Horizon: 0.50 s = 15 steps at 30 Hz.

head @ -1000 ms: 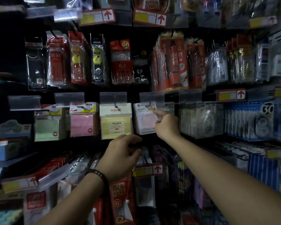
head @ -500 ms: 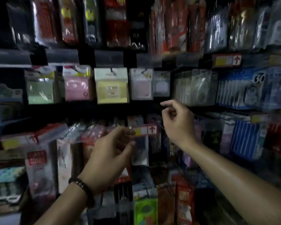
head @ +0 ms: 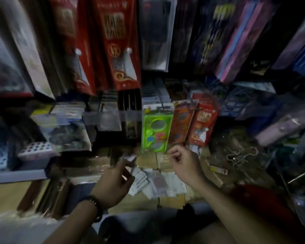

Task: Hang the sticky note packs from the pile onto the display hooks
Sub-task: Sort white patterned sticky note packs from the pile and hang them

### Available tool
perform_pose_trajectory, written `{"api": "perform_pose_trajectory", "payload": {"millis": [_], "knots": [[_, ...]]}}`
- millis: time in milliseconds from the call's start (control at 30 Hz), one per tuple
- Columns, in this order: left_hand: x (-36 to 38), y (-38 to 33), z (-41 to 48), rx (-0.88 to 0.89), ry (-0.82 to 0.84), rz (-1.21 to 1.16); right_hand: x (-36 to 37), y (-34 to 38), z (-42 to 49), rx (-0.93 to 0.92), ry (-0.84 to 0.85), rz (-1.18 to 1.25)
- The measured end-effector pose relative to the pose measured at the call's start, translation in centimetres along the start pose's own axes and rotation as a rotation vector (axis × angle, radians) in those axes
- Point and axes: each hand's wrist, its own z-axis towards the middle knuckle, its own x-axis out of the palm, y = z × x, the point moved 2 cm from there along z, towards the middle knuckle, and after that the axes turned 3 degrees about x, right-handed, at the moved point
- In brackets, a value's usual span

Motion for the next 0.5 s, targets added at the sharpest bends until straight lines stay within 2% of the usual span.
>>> {"api": "perform_pose_trajectory", "payload": {"millis": [167, 233, 367, 500], "knots": [[6.6, 5.1, 1.2, -0.138, 0.168, -0.017, 8.0, -12.7, 0.5, 0.414, 0.232, -0.132], [8.4, 6.7, 1.7, -0.189, 0.214, -0.033, 10.3, -16.4, 0.7, 0.509, 0.301, -0.217], [10.9, 9.1, 2.0, -0.294, 0.243, -0.093, 15.5, -21.8, 1.2, 0.612, 0.455, -0.331], [13.0, 10.7, 1.8, -0.329, 0.377, -0.013, 19.0, -20.8, 1.4, 0.524, 0.527, -0.449]]}}
